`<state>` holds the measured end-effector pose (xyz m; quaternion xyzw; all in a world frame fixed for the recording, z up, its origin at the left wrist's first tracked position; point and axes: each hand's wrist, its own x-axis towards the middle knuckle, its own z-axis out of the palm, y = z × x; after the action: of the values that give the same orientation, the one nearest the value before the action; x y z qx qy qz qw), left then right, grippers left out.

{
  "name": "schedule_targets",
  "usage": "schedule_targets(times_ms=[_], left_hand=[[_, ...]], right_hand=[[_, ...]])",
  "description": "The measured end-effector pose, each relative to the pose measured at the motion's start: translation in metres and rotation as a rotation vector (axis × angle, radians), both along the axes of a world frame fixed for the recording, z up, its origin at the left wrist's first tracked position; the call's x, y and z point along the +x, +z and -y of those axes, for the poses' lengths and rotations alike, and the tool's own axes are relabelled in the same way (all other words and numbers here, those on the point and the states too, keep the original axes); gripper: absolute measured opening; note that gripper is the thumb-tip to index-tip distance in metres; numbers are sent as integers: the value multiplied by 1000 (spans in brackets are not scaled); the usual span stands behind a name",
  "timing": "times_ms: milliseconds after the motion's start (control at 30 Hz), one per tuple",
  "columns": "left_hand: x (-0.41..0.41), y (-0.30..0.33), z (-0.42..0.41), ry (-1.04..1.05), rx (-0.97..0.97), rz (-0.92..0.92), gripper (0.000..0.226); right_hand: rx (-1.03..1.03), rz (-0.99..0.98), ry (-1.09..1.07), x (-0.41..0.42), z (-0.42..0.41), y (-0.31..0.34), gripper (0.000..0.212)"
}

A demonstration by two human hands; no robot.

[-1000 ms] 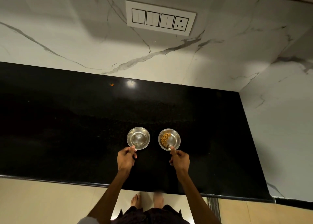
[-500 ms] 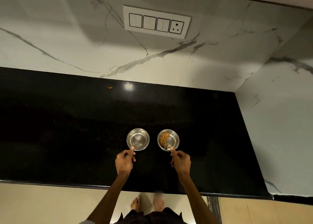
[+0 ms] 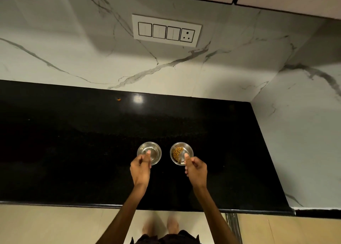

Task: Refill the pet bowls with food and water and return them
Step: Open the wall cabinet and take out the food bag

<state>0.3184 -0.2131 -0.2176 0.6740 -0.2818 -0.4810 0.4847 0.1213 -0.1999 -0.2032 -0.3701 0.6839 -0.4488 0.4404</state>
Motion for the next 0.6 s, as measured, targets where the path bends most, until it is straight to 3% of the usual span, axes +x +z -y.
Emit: schedule_targets(times_ms=[200, 600], left_hand=[[-30, 54, 15, -60, -147, -110, 34], [-74, 148, 50, -144, -373, -194, 36]], right_hand=[[-106, 35, 19, 5, 5, 30, 35], [-345, 53, -64, 2, 32, 127, 35]])
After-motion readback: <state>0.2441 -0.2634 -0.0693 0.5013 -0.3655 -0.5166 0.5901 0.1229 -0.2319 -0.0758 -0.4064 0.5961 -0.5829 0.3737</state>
